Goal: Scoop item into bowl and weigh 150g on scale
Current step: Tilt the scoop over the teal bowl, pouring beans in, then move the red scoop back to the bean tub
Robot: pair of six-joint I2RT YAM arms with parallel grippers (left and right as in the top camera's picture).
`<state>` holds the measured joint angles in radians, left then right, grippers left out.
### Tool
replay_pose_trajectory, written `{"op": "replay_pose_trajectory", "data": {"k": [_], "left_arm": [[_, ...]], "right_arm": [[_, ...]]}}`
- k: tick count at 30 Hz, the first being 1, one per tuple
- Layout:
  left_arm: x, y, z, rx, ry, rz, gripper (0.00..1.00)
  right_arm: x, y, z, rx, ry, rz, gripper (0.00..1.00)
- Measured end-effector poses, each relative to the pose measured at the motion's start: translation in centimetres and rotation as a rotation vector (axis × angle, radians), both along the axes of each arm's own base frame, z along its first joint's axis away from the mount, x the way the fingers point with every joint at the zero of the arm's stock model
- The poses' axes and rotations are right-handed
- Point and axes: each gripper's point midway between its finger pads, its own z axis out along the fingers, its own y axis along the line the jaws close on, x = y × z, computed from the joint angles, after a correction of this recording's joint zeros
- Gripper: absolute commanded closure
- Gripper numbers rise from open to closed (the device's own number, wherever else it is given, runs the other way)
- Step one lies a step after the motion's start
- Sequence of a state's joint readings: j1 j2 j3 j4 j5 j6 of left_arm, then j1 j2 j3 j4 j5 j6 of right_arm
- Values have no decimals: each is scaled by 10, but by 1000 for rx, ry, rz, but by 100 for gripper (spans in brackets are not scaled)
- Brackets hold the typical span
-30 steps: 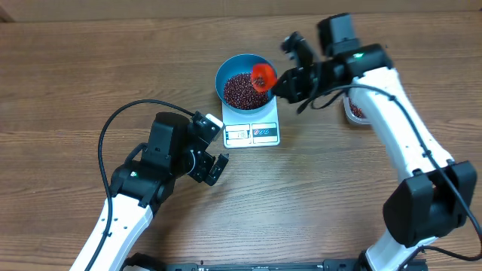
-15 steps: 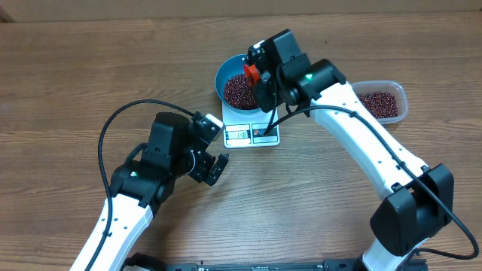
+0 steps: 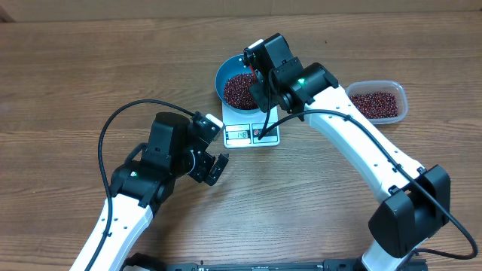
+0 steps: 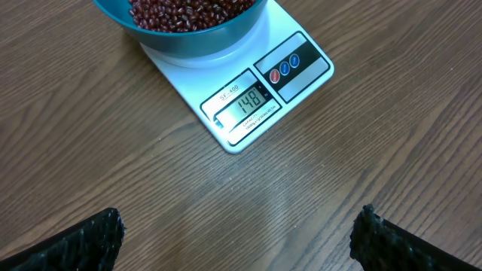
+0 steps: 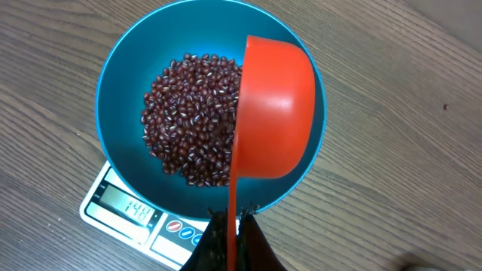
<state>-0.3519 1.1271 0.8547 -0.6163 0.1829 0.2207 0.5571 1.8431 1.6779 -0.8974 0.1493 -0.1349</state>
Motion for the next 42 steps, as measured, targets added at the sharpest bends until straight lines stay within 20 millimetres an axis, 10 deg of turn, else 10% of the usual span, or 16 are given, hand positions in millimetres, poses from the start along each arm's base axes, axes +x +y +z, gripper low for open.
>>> {"op": "replay_pose_trajectory", "data": {"k": [14,42], "left_arm": [[0,0,0,0,1,0,0],[0,0,0,0,0,0,0]], "right_arm": [[-7,13,-1,135,82,50,96],[2,-29,36,701,314,71,96]]}}
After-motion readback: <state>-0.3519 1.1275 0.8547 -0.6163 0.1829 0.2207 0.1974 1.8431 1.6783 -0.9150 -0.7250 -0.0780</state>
